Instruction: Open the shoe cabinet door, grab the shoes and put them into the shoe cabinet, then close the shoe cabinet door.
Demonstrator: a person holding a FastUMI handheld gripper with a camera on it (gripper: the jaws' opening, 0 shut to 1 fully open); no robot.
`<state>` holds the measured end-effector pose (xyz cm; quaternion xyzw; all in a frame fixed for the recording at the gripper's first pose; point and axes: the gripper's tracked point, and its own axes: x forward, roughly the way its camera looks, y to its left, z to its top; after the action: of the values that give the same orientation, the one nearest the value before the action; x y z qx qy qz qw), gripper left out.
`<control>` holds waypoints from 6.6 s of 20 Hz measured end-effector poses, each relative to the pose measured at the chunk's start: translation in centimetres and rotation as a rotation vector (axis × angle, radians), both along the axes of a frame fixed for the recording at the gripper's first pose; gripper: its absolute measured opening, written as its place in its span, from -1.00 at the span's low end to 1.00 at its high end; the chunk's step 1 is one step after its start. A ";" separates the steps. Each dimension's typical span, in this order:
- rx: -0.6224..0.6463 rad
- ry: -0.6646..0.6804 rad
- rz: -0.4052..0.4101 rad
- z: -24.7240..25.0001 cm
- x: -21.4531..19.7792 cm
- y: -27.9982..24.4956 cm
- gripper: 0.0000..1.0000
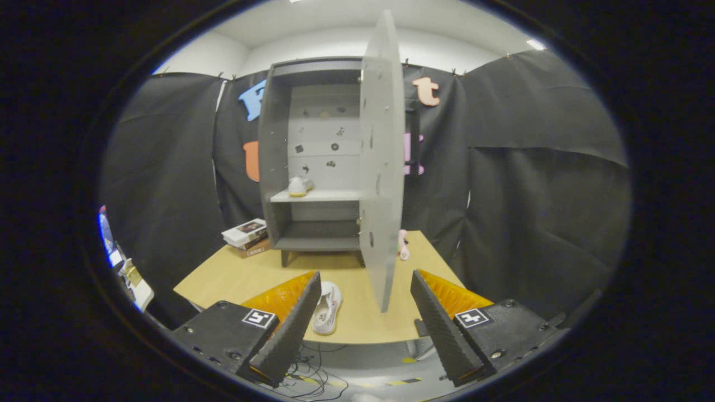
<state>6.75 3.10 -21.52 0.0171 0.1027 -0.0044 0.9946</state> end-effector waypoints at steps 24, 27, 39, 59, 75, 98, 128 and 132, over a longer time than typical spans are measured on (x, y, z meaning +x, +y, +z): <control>0.068 0.376 0.107 -13.7 8.2 7.6 1.00; 0.059 0.420 0.105 -14.9 8.7 7.7 1.00; 0.053 0.413 0.153 -16.4 12.2 6.3 -0.03; 0.023 0.165 0.189 9.2 17.5 7.4 -0.81; -0.102 0.054 0.180 26.0 36.5 7.7 -0.81; -0.043 0.292 0.157 21.2 47.0 7.6 -0.63; -0.032 -0.064 0.118 30.7 19.2 7.1 0.98; -0.035 -0.121 0.097 31.6 10.4 5.9 0.99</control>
<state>17.12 8.99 10.10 -0.0049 0.0430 0.0429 0.9981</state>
